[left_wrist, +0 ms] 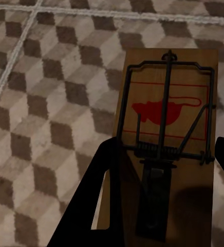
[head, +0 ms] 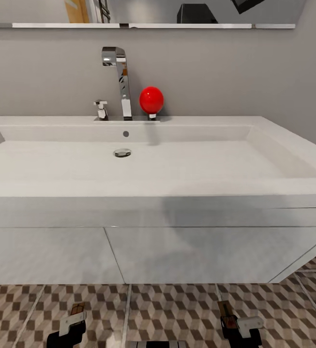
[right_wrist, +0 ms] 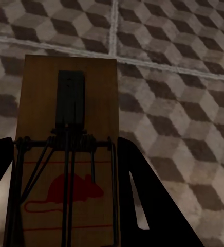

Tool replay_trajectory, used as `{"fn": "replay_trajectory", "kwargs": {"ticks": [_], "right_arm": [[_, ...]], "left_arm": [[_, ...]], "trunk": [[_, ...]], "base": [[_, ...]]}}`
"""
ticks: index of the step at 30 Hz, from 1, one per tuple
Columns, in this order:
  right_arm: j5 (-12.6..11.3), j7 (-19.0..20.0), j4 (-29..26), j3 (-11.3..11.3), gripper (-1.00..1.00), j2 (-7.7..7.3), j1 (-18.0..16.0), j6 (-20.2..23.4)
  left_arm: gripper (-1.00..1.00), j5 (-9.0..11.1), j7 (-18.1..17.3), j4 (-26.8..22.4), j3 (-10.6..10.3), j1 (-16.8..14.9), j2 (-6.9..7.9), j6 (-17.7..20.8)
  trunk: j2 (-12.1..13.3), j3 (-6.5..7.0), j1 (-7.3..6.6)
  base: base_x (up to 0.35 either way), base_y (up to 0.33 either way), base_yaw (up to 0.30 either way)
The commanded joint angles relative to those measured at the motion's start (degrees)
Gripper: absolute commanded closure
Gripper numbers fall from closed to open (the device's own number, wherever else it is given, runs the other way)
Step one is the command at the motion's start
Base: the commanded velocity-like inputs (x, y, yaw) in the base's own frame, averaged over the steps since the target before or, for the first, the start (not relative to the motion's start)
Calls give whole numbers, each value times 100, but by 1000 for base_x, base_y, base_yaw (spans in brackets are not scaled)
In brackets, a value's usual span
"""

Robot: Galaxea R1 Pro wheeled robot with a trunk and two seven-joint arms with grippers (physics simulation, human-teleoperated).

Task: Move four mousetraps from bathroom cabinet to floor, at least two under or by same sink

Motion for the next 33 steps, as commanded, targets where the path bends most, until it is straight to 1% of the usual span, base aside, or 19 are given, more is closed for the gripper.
{"fn": "replay_trajectory", "kwargs": {"ticks": [1,12,17,21,28,33], "right_arm": [[58,-26,6,-23,100,2,-4,-22],[54,-34,6,-24,100,2,-4,-33],[59,-27,-26,-26,100,8,-7,-44],[56,-19,-102,-25,100,68,-29,-44],[50,-9,-122,-24,100,88,-38,-45],[36,-29,-168,-37,100,90,-39,-48]], "left_arm": [[100,45,34,-3,-48,-4,6,-22],[100,52,33,-11,-49,-4,24,-49],[100,51,41,-77,-56,-4,38,-190],[100,47,49,-258,-57,-4,32,-210],[100,45,43,-322,-49,-4,25,-223],[100,45,42,-327,-49,-4,25,-231]], "trunk": [[-2,-4,-1],[-2,-4,-1],[-8,-115,12],[-14,-204,22],[-23,-359,40],[-23,-359,40]], "base": [[0,0,0],[0,0,0],[0,0,0],[0,0,0],[0,0,0],[0,0,0]]}}
